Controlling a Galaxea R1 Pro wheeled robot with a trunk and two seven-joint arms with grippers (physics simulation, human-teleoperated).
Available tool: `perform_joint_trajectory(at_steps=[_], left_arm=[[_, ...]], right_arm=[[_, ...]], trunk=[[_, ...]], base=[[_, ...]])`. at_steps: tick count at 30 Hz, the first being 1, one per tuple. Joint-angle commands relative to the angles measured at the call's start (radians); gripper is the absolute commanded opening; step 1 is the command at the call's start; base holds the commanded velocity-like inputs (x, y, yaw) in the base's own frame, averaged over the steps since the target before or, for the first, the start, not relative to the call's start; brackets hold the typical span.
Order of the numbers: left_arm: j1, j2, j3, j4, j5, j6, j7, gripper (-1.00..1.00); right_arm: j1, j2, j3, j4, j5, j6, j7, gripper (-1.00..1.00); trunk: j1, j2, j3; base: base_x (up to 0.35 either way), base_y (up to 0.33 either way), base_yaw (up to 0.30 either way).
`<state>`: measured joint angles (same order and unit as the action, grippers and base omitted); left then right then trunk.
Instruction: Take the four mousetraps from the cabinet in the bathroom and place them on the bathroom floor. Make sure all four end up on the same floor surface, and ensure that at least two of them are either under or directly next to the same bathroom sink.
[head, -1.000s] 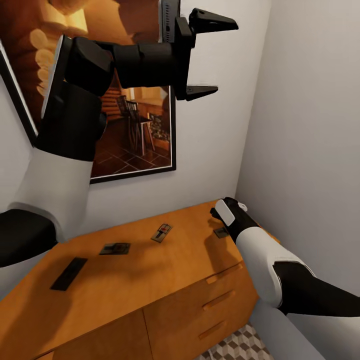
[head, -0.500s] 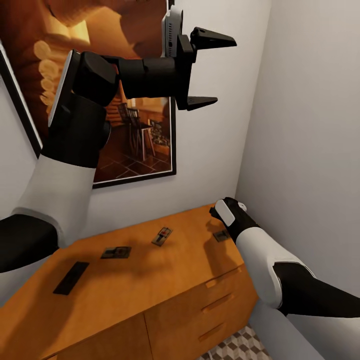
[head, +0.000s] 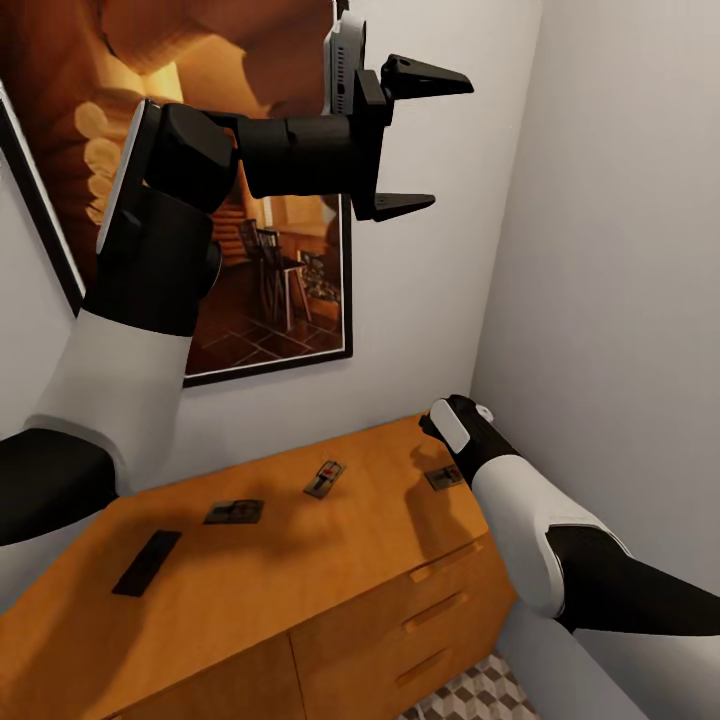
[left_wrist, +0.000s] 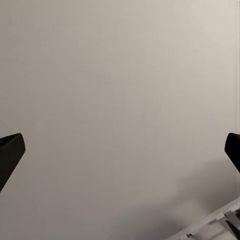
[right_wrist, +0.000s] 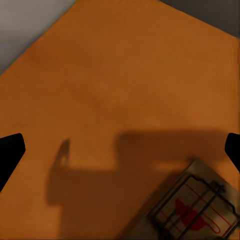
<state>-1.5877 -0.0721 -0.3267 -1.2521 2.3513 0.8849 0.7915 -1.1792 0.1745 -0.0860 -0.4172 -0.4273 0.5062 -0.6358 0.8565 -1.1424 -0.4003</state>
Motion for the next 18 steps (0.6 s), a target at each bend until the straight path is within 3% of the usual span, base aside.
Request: perform_joint_trajectory(at_steps=[1, 18], left_arm=[[0.0, 0.0, 0.0, 0.0, 0.0, 0.0, 0.0, 1.0], [0.0, 0.002, -0.003, 0.001, -0.003, -0.001, 0.002, 1.0]], right_arm=[[0.0, 0.0, 0.0, -0.001, 0.0, 0.0, 0.0, 1.0], [0.003, 0.0, 0.0, -0.023, -0.001, 0.0, -0.002, 1.0]], trunk=[[-0.004, 0.007, 0.003], [-0.061, 0.112, 0.05]], base=[[0.0, 0.0, 0.0], [0.0, 0.0, 0.0]])
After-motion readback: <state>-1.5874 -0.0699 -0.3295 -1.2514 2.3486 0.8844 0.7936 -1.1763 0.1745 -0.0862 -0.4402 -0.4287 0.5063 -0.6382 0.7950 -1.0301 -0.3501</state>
